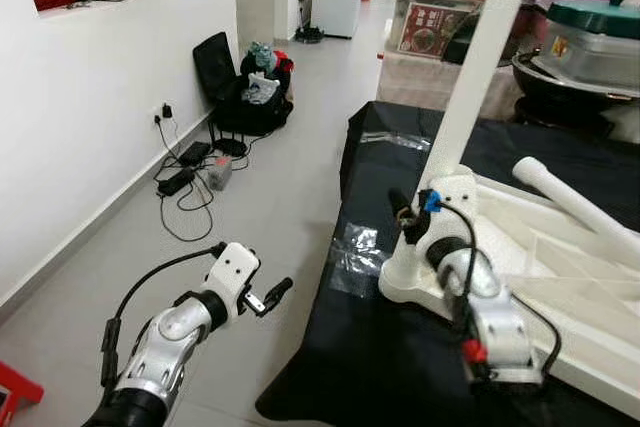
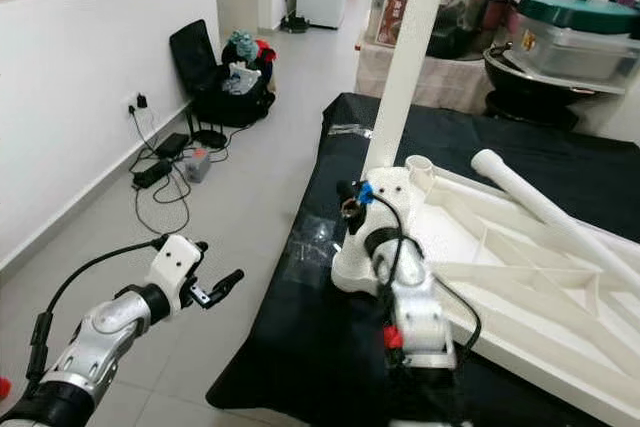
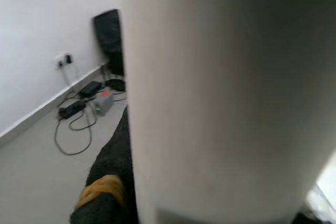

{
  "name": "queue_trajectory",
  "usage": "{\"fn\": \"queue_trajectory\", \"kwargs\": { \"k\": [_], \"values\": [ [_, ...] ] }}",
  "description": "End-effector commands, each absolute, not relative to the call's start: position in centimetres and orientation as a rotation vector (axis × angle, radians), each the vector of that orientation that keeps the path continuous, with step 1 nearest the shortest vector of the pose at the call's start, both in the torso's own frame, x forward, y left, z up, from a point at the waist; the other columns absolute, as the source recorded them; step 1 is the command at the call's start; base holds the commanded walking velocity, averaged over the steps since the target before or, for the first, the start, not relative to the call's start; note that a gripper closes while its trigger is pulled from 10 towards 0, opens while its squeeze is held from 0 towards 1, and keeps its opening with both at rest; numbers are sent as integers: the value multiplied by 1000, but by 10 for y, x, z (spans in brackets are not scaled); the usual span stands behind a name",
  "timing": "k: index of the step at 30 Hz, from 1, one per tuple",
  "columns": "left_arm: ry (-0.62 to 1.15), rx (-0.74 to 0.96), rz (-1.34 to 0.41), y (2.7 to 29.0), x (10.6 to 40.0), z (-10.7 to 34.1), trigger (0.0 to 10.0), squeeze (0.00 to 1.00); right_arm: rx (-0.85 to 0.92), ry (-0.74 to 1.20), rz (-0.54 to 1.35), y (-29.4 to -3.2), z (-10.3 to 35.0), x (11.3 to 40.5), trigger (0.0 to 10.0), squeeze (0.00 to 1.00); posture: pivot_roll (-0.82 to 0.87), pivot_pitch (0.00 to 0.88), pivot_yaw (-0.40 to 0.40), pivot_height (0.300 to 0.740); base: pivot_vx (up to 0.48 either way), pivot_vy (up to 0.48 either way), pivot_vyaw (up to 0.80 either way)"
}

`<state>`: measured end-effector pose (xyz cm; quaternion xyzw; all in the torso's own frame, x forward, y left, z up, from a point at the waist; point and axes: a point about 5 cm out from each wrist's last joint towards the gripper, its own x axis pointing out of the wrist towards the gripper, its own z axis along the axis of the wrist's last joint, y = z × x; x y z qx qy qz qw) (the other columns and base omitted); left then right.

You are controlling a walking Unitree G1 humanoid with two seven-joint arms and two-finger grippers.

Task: Building children table

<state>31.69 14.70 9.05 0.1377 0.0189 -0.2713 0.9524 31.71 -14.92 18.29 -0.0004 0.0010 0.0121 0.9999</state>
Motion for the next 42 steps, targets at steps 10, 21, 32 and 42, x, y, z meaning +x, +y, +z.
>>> {"fn": "queue_trajectory", "kwargs": {
  "k": [10,21,32,42],
  "values": [
    [53,290,-561,145,315,86,10000,0,55,93,-85,-153,177,311,10000,137,69,0,-85,740,0,0,0],
    [56,289,-563,145,315,86,10000,0,-189,12,138,-149,172,309,10000,0,69,0,-86,740,0,0,0],
    [48,291,-565,144,317,88,10000,0,-105,-53,732,-128,170,315,10000,0,90,0,-93,740,0,0,0],
    [43,296,-559,147,316,89,10000,0,-61,17,937,-115,152,326,10000,0,117,0,-107,740,0,0,0]
  ]
}}
